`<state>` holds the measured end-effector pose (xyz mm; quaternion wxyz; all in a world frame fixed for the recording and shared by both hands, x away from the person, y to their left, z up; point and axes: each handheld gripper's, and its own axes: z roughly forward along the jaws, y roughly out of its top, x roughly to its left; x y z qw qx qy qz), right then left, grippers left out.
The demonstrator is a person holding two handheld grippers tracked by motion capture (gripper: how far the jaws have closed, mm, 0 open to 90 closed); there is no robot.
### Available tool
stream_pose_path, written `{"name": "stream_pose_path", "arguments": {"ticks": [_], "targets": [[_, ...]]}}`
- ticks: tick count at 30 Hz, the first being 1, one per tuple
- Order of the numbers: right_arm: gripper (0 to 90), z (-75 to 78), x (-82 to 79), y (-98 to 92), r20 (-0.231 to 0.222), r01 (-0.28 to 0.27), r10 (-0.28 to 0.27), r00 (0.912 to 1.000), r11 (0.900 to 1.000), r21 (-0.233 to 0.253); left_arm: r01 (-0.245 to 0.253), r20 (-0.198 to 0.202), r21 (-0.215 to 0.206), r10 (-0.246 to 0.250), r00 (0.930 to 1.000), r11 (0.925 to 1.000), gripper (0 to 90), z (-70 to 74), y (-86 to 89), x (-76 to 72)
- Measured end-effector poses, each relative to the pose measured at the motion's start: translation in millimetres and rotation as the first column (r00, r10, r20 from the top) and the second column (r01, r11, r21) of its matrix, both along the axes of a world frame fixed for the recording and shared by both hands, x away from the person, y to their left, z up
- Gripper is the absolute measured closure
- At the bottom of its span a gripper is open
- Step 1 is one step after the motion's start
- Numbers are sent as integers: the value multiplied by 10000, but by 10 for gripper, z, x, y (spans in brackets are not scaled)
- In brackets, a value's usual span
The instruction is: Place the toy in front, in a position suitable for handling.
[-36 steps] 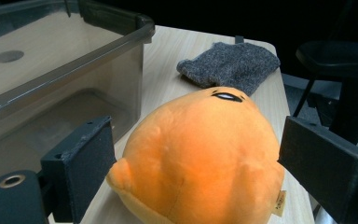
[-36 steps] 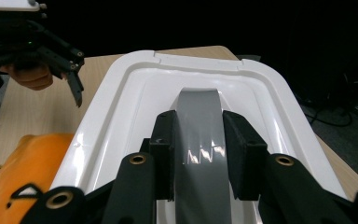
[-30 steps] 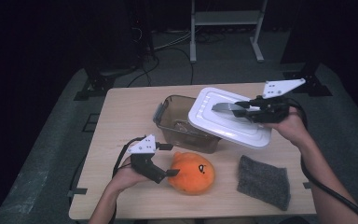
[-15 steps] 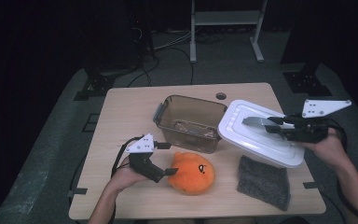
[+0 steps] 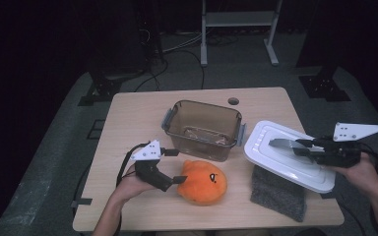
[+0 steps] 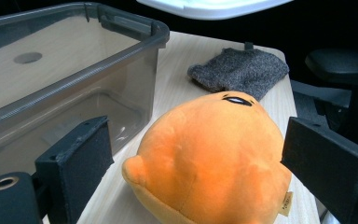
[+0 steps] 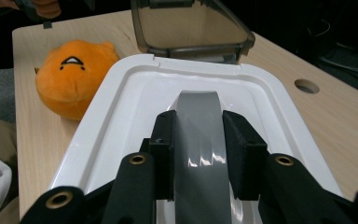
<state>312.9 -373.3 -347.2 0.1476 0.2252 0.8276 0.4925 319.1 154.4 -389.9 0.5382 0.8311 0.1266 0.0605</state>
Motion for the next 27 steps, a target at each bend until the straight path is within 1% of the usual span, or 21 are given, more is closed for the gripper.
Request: {"name": "stream_pose_path", "arguments": {"ticks": [2,6,10,14,21,27], "targets": [[656,-58,-6,-17,-155,43,-44,9999,10000,-50,-14,34,-7,14,10000,10000,78,3,3,1],[655,-176,-7,-30,-298,57,-61,9995,9999,-118,-35,25,-13,35,10000,10000,79,4,11,5],[655,-304,7,-22,-535,67,-81,9985,9996,-257,-57,36,-21,57,10000,10000,78,12,19,3],[655,-465,28,12,-798,82,-93,9968,9999,-149,-54,41,-27,54,10000,10000,78,14,16,1],[655,-730,67,96,-1124,33,-39,9937,10000,-49,-112,94,-51,112,9999,9999,78,24,46,4],[655,-901,88,133,-1399,117,-117,9901,9999,-7,-158,141,-160,160,9998,9997,78,44,58,-5]]}}
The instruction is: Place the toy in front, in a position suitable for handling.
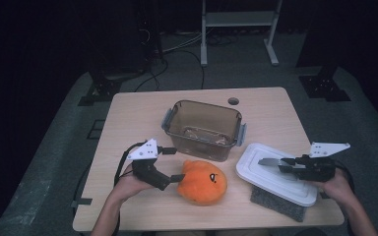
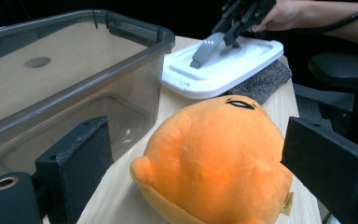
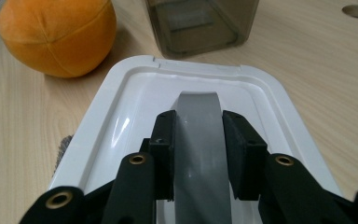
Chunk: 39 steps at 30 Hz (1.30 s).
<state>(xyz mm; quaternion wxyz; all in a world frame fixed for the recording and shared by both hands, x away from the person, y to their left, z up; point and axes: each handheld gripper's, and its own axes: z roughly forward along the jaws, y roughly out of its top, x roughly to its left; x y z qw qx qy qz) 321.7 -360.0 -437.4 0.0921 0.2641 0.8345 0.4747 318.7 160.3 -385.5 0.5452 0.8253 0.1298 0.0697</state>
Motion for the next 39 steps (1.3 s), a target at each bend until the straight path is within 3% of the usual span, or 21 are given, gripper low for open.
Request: {"name": "stream_pose_path", "arguments": {"ticks": [12,18,24,32,39], "targets": [[645,-136,-66,36,-238,-3,5,9997,10000,83,-28,63,275,26,10000,9996,78,-9,8,3],[556,-102,-80,43,-277,86,-79,9996,9996,253,-124,72,240,122,9999,9996,79,-8,31,4],[490,99,-92,97,20,7,-8,10000,9985,548,-249,91,229,247,9997,9994,79,-7,70,9],[412,421,-104,335,494,-678,636,9967,9939,871,-446,127,258,443,9989,9987,78,-6,132,14],[375,592,-108,569,744,-1324,1247,9894,9852,1086,-645,170,190,642,9978,9977,78,-2,200,23]]}}
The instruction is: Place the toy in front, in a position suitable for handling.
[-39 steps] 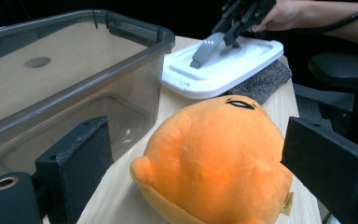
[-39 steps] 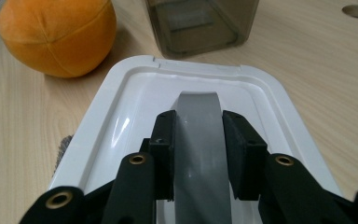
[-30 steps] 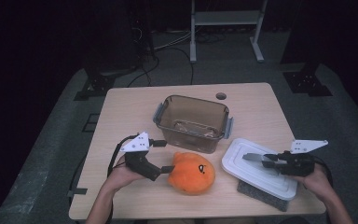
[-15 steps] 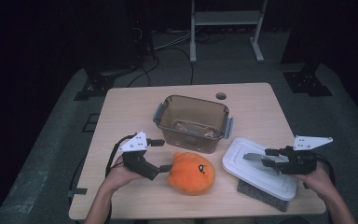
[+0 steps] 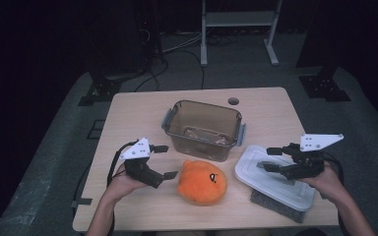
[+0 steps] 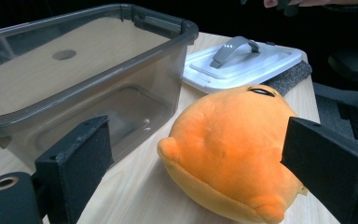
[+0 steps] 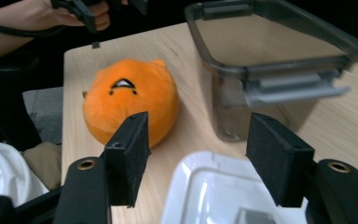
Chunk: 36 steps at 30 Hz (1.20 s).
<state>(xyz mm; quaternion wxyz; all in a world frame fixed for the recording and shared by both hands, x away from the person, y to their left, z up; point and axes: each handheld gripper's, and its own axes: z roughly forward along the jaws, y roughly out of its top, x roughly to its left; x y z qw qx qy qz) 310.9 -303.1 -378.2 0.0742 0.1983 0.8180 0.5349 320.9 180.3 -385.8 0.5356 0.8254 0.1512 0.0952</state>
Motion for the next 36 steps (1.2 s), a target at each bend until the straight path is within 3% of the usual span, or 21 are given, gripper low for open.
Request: {"name": "stream_pose_path", "arguments": {"ticks": [16,28,36], "targets": [[329,188,52,573,212,-1373,1378,9902,9903,-226,-785,143,-6,785,9968,9969,78,-6,228,36],[306,230,78,1050,252,-2280,2293,9730,9726,-444,-1377,202,-107,1379,9902,9904,78,-6,411,59],[294,177,115,1376,153,-2837,2851,9584,9570,-609,-1652,217,-90,1654,9860,9862,78,-13,483,74]]}}
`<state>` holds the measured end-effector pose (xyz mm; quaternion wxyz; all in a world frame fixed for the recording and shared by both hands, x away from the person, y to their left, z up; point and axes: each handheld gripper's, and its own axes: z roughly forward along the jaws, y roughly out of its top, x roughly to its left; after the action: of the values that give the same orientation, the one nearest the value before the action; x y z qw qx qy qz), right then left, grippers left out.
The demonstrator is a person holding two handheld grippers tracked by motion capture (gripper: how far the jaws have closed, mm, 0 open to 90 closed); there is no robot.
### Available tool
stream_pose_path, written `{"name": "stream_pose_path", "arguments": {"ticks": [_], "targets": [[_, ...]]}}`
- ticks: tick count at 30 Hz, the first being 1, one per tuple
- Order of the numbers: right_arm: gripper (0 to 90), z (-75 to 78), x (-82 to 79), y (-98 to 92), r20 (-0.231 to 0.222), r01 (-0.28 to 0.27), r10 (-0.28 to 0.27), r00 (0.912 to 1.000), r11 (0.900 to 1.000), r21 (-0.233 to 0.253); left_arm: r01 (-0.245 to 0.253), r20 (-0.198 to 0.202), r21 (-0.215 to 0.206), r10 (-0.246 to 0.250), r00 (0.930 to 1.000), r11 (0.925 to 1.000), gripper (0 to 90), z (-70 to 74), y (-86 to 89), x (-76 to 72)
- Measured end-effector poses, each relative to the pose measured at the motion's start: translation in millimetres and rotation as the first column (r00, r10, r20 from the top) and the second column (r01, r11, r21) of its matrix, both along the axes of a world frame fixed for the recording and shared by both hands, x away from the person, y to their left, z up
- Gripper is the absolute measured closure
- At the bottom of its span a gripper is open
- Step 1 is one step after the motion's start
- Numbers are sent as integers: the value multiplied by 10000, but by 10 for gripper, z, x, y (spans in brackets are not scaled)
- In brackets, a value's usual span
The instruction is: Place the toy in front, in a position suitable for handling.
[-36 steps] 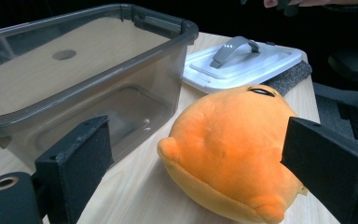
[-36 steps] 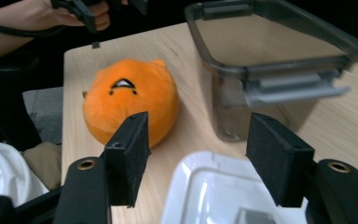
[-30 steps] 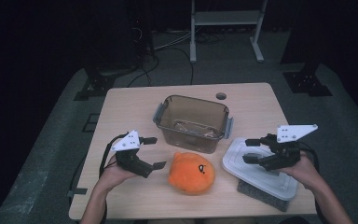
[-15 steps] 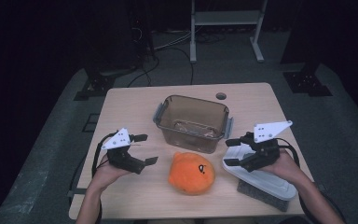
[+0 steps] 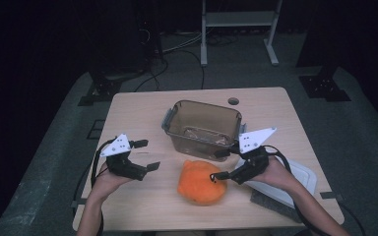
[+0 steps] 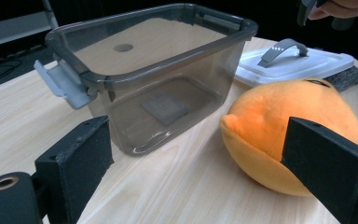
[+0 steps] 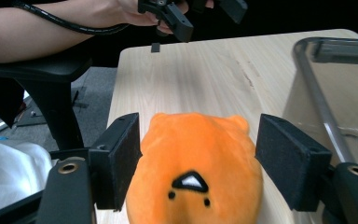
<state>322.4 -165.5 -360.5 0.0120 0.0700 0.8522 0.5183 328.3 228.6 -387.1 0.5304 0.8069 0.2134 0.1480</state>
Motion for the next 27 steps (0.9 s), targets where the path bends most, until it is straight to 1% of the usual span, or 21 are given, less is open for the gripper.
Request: {"name": "stream_pose_path", "arguments": {"ticks": [4,8,13,20,22,27], "targets": [[292,-46,20,143,-23,-218,217,9998,9997,-66,-92,32,31,92,10000,10000,78,-7,26,7],[292,-114,39,279,-46,-408,407,9992,9988,-276,-184,13,75,184,9998,9998,79,-16,45,10],[291,-197,57,406,-105,-520,516,9986,9975,-469,-193,33,-11,193,9998,9998,79,-11,53,10],[288,-304,81,489,-76,-482,477,9988,9961,-745,-208,17,56,208,9998,9998,78,-17,59,11],[289,-335,81,504,-136,-471,462,9988,9958,-788,-213,13,59,213,9998,9998,78,-18,58,11],[301,-393,81,528,-115,-460,452,9989,9950,-890,-205,1,78,205,9998,9998,78,-20,54,10]]}}
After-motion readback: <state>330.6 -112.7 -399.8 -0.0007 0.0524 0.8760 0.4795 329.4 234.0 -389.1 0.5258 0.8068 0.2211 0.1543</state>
